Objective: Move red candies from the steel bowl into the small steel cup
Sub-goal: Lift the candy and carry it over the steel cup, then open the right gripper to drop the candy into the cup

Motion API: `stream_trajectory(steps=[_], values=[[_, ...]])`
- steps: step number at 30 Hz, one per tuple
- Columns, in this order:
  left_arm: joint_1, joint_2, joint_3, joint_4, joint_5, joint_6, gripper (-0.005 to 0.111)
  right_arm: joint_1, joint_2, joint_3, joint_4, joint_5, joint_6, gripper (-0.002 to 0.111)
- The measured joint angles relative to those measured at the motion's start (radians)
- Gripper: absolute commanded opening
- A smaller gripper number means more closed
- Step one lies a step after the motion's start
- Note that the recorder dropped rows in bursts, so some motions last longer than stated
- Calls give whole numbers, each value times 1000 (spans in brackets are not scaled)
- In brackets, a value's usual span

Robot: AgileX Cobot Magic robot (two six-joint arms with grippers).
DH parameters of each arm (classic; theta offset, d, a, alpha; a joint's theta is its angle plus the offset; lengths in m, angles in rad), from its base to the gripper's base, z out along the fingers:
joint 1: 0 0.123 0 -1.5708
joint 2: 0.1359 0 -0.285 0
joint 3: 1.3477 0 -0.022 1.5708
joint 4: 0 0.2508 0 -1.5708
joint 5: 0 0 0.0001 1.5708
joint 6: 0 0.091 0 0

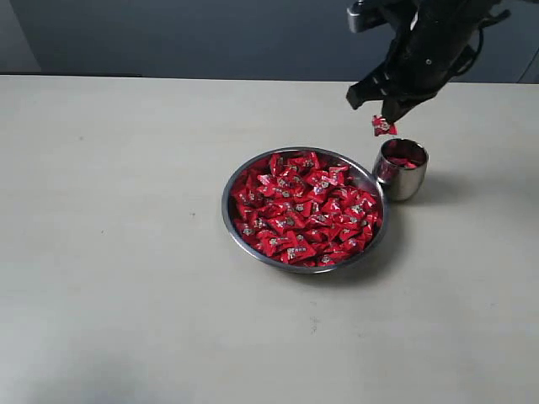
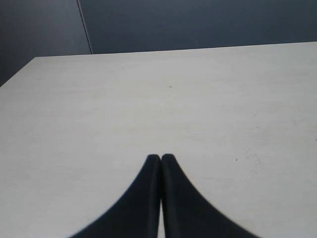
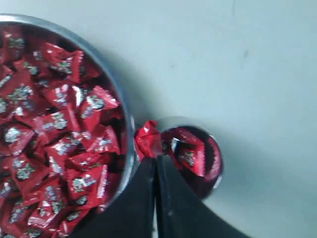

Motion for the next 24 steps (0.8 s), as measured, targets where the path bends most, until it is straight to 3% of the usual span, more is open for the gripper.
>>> stream_trajectory(steps=[8, 24], values=[[0, 0, 0, 0, 0, 0, 0, -97, 0, 0, 15, -17, 10, -1], [0, 0, 0, 0, 0, 0, 0, -99, 76, 0, 78, 4, 10, -1]])
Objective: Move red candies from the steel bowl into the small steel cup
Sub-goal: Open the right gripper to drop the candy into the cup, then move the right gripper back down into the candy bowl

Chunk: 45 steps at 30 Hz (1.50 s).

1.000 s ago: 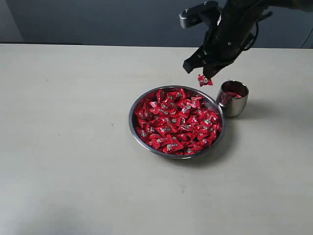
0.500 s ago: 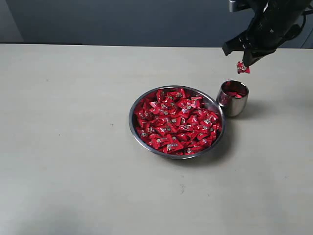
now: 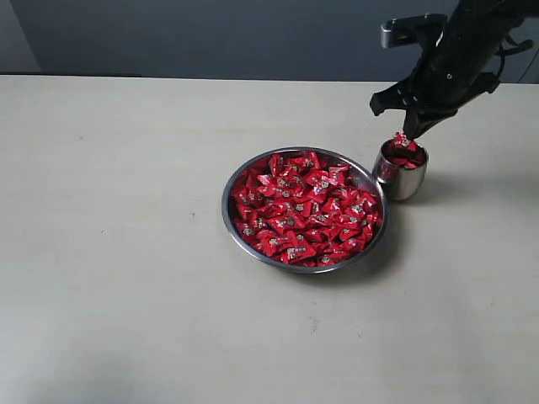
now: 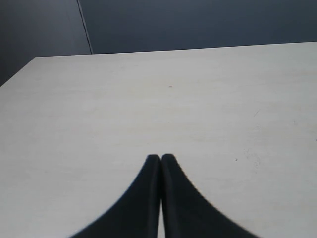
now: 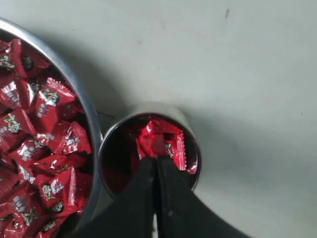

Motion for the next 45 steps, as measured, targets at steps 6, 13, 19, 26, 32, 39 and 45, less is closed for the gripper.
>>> stream_trajectory(steps=[6, 13, 19, 26, 32, 39, 45], values=[[0, 0, 0, 0, 0, 0, 0, 0, 0, 0, 0, -4, 0, 3], [0, 0, 0, 0, 0, 0, 0, 0, 0, 0, 0, -4, 0, 39], [0, 0, 0, 0, 0, 0, 0, 0, 0, 0, 16, 0, 0, 36], [0, 0, 0, 0, 0, 0, 0, 6, -59, 0, 96, 7, -4, 36], [0, 0, 0, 0, 0, 0, 0, 46, -94, 0, 180, 19, -57, 36], [0, 0, 0, 0, 0, 0, 0, 144, -81, 0, 195, 72, -179, 36], [0, 0, 0, 0, 0, 0, 0, 205, -21, 0, 140, 127, -255, 36]])
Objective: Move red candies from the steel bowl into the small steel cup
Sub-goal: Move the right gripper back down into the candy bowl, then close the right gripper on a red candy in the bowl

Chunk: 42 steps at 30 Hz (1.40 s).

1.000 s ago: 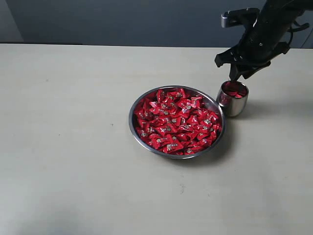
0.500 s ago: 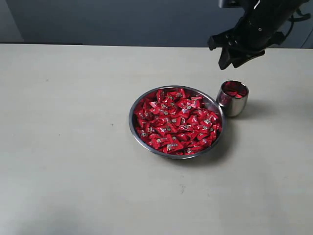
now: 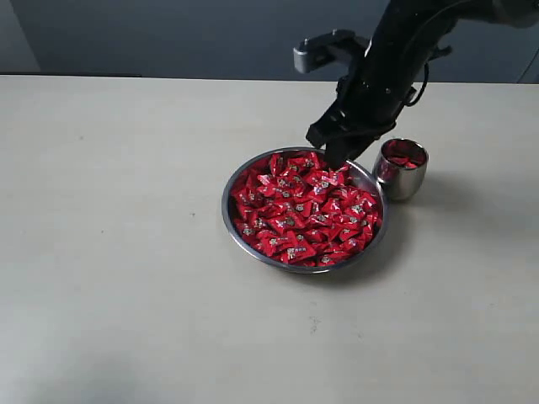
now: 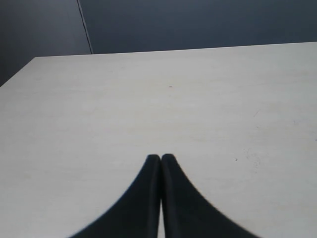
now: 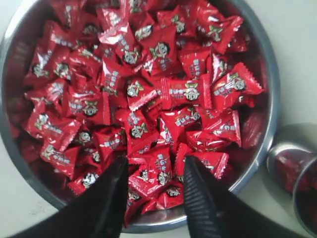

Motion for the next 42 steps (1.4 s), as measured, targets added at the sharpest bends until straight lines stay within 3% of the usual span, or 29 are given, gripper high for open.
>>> stream_trajectory(steps=[16, 24, 42], values=[[0, 0, 0, 0, 0, 0, 0, 28, 77, 20, -27, 17, -14, 36], [0, 0, 0, 0, 0, 0, 0, 36, 84, 125, -78, -74, -14, 36], [0, 0, 0, 0, 0, 0, 0, 37, 113, 133, -59, -135, -14, 36]])
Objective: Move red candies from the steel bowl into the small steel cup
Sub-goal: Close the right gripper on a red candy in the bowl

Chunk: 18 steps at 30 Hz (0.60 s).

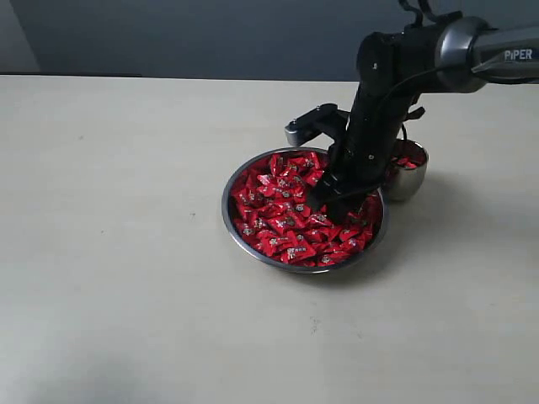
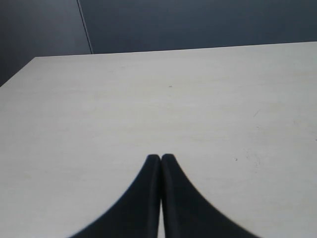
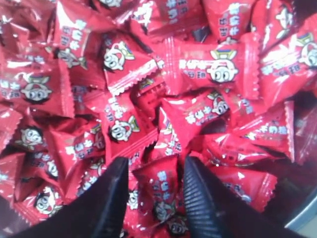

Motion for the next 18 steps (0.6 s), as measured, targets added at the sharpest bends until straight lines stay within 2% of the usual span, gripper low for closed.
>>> stream_trajectory(steps=[13, 16, 18], values=[[0, 0, 0, 0, 0, 0, 0, 0, 19, 3, 3, 0, 0, 36], [0, 0, 0, 0, 0, 0, 0, 0, 20, 3, 3, 0, 0, 25], [0, 0, 0, 0, 0, 0, 0, 0, 20, 3, 3, 0, 0, 12]])
